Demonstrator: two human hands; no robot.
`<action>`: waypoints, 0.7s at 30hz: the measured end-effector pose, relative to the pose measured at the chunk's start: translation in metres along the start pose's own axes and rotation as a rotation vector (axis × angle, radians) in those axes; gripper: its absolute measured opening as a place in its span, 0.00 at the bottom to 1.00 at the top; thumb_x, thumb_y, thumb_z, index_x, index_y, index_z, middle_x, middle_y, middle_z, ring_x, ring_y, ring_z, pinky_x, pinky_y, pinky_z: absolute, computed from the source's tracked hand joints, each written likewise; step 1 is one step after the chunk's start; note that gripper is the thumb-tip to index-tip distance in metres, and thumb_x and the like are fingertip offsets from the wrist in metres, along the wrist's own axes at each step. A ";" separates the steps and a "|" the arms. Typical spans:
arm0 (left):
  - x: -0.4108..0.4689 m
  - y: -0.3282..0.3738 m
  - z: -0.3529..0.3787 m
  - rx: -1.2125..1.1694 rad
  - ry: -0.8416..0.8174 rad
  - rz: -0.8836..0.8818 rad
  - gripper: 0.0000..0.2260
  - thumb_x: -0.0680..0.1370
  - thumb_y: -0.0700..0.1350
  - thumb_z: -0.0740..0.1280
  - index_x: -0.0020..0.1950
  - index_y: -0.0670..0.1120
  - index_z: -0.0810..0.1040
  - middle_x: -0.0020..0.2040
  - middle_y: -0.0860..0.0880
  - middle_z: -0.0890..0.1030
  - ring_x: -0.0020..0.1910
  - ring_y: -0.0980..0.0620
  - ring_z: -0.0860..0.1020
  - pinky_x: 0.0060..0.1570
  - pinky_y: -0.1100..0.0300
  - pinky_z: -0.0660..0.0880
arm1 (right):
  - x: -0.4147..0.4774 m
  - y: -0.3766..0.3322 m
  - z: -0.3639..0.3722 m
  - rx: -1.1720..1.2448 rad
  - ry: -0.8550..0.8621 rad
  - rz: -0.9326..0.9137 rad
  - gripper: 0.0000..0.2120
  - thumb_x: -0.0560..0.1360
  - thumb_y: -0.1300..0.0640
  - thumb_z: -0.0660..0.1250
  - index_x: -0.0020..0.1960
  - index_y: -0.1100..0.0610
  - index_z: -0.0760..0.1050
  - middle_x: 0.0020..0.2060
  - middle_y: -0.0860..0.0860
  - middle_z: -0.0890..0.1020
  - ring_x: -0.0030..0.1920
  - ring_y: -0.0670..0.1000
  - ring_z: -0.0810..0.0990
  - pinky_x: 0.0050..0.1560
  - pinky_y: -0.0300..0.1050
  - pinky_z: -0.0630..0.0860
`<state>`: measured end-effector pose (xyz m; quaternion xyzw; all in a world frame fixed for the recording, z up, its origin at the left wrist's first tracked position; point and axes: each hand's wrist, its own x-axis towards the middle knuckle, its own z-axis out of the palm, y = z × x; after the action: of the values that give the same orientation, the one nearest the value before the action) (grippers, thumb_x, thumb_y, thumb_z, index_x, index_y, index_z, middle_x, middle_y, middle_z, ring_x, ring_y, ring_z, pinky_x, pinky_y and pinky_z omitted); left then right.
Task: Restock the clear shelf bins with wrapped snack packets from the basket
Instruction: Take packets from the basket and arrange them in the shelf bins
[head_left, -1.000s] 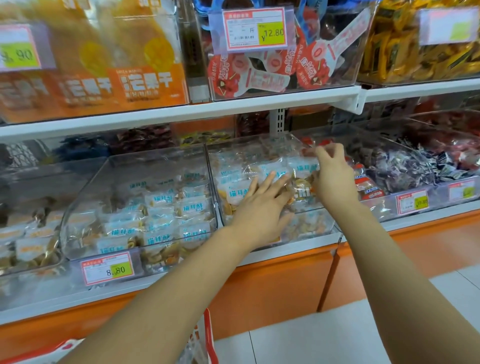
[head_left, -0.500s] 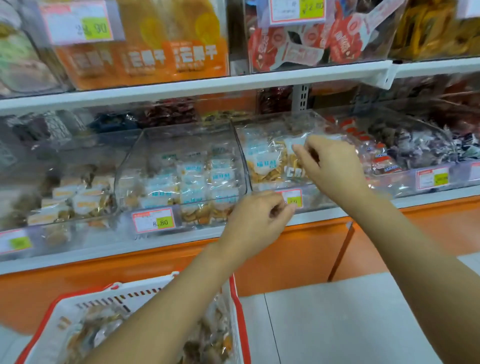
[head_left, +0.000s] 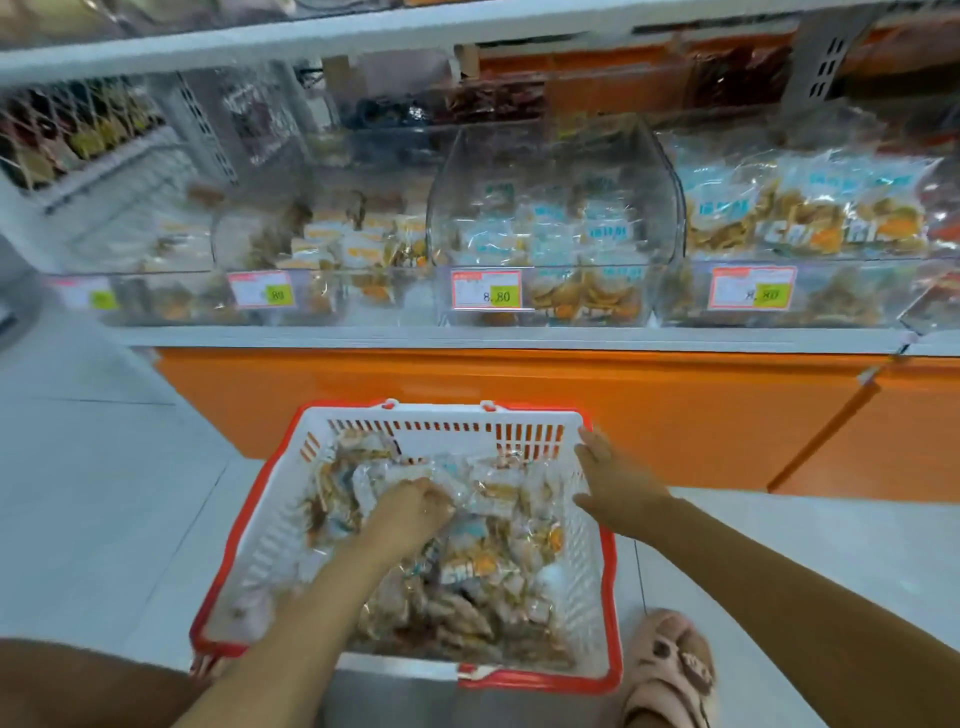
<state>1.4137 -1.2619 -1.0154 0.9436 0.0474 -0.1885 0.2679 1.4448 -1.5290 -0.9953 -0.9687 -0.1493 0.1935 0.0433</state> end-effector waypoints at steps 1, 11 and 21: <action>0.000 -0.010 0.006 0.006 -0.018 -0.040 0.06 0.78 0.46 0.65 0.53 0.48 0.78 0.53 0.50 0.79 0.51 0.51 0.79 0.45 0.63 0.73 | -0.001 0.003 0.008 0.005 -0.017 0.000 0.34 0.81 0.46 0.55 0.79 0.58 0.44 0.77 0.51 0.38 0.77 0.53 0.40 0.75 0.52 0.53; 0.020 0.005 0.042 0.468 0.034 -0.077 0.07 0.80 0.43 0.62 0.55 0.45 0.78 0.50 0.47 0.82 0.49 0.49 0.80 0.47 0.57 0.77 | 0.017 0.010 0.012 0.036 -0.003 -0.020 0.38 0.81 0.47 0.58 0.78 0.56 0.36 0.75 0.48 0.31 0.76 0.52 0.36 0.68 0.49 0.67; 0.039 0.011 0.070 0.299 -0.184 -0.412 0.22 0.78 0.61 0.60 0.58 0.44 0.76 0.55 0.47 0.80 0.52 0.49 0.78 0.52 0.55 0.76 | 0.032 0.005 0.012 0.021 -0.042 0.028 0.38 0.80 0.56 0.59 0.77 0.57 0.34 0.76 0.50 0.32 0.76 0.57 0.33 0.66 0.53 0.71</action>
<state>1.4283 -1.3088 -1.0798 0.9221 0.1856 -0.3288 0.0846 1.4697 -1.5237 -1.0187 -0.9659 -0.1347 0.2157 0.0477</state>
